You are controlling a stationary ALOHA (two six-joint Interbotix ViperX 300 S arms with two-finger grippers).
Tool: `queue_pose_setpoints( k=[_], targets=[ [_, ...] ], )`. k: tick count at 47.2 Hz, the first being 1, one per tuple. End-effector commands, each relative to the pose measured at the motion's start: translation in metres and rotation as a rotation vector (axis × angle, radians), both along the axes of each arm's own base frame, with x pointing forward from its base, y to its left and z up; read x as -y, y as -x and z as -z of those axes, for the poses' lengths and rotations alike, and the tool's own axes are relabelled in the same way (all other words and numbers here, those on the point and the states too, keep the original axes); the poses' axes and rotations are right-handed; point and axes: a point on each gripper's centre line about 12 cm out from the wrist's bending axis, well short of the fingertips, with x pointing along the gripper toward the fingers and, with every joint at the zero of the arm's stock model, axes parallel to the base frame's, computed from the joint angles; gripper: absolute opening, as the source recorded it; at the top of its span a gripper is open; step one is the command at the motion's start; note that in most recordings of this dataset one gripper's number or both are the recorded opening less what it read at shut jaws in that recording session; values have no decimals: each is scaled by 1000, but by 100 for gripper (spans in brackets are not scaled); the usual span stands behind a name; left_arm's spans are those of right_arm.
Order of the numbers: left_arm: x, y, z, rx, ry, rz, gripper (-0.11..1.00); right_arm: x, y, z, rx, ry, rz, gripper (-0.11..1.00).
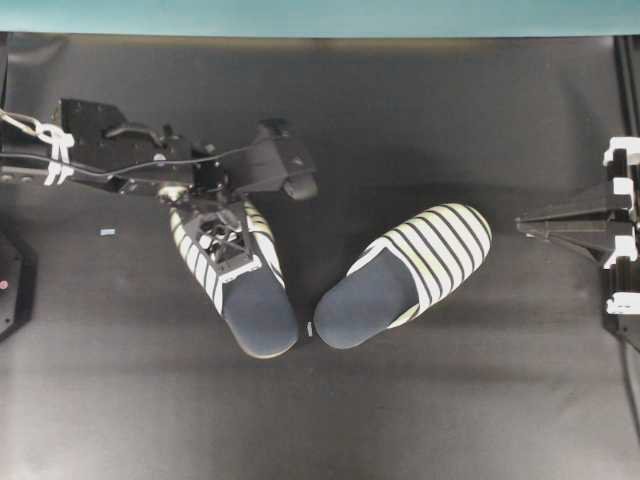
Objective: Arrange the slippers with the left arm.
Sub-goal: 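Rotate the left slipper to point straight toward the front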
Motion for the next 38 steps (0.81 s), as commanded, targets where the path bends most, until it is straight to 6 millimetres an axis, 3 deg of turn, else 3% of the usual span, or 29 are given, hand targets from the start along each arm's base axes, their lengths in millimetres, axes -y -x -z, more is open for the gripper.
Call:
queue_pose_setpoints(
  k=[1,6,12,38],
  targets=[
    [-2,-12,-32,84,-52,106,1,2,-1,-2,8,-6,10,0],
    [-2,-20,-50,123,-100,216,1,2,-1,-1,6,-6,10,0],
    [-4,-25,-54,139,-119,249,1,2,0,1,0,-8,10,0],
    [-3,-28,-4,170,-129,276,1,2,0,3,-3,-8,12,0]
  ],
)
